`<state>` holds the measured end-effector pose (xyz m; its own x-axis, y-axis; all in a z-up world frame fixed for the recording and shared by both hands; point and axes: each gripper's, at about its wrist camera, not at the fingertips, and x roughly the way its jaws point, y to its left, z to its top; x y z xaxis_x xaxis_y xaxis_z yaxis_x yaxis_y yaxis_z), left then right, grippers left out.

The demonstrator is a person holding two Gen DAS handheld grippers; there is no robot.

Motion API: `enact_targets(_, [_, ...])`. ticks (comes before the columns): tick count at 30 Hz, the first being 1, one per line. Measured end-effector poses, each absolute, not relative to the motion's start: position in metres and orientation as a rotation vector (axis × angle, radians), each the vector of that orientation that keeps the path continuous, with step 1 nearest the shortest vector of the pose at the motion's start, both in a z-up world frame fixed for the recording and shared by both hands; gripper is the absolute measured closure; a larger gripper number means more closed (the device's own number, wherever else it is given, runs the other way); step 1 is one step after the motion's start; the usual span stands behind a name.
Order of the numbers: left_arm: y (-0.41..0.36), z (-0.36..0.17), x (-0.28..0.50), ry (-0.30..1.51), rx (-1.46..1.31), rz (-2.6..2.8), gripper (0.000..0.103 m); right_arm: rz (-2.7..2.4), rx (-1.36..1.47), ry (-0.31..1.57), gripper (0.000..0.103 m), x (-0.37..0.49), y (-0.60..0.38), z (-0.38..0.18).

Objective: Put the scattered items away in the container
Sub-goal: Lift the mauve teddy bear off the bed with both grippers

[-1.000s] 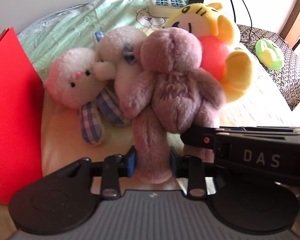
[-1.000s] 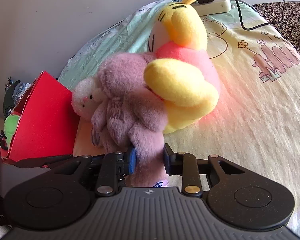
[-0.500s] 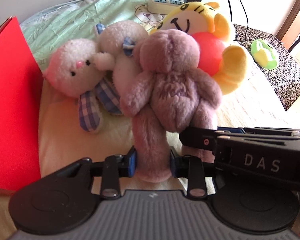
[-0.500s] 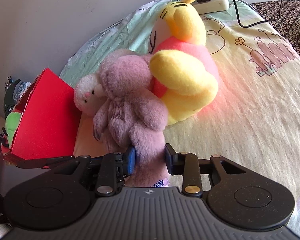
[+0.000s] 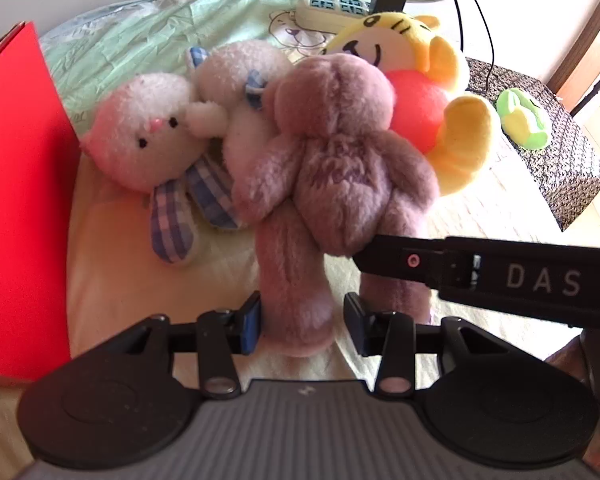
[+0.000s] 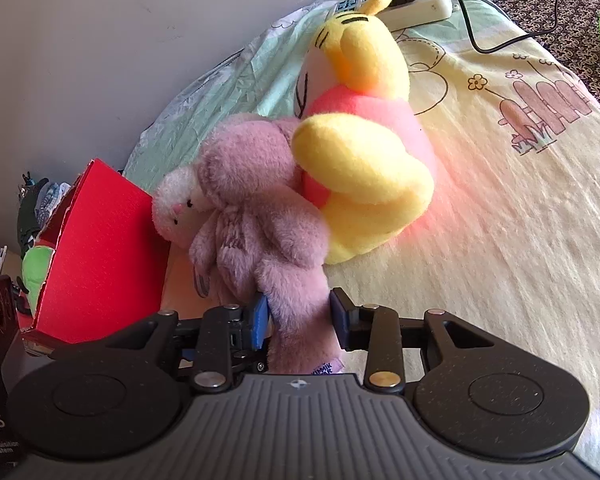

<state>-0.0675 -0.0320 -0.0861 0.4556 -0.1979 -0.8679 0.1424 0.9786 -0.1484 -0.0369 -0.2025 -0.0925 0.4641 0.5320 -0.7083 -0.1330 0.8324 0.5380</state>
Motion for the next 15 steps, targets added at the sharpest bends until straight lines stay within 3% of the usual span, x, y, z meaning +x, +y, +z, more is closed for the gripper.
enact_targets(4, [-0.036,-0.087,-0.065,1.078,-0.033,-0.203,0.062,0.432,0.448,1.013,0.07,-0.036,-0.203,-0.094])
enact_targets(6, [-0.037,-0.087,-0.066,1.075,-0.019,-0.188,0.071,0.442,0.429,0.996,0.072,-0.039,-0.202,-0.091])
enact_targets(15, [-0.036,-0.079,-0.069,1.056,-0.016,-0.186,0.072,0.464,0.366,0.919,0.075,-0.046,-0.197,-0.079])
